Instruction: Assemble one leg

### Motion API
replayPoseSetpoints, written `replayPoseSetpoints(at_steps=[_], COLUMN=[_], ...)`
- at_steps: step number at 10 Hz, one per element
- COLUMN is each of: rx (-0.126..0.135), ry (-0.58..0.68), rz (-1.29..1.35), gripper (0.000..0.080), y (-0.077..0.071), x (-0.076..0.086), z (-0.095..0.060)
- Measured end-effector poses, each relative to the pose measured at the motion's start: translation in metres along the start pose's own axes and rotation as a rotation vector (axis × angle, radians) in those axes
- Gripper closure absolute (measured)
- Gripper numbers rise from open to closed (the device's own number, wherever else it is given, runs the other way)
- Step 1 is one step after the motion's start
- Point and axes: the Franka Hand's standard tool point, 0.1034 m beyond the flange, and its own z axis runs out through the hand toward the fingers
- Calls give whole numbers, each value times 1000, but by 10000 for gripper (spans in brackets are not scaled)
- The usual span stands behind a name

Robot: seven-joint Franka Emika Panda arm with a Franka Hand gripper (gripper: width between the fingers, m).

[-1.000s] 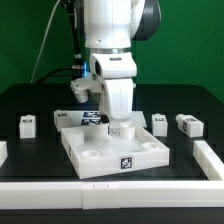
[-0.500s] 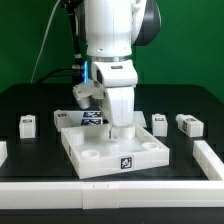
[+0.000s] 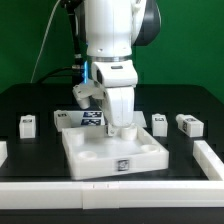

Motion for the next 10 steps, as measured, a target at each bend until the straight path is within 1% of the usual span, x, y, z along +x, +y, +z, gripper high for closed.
replayPoseSetpoints(at_steps=[5, 6, 7, 9, 10], rx=[0, -2, -4, -14, -18], ry=[0, 0, 2, 2, 3], rz=[0, 23, 68, 120, 130], gripper=[742, 742, 741, 741, 741], y=[0, 1, 4, 19, 24], x=[0, 2, 11, 29, 35], z=[0, 0, 0, -1, 1])
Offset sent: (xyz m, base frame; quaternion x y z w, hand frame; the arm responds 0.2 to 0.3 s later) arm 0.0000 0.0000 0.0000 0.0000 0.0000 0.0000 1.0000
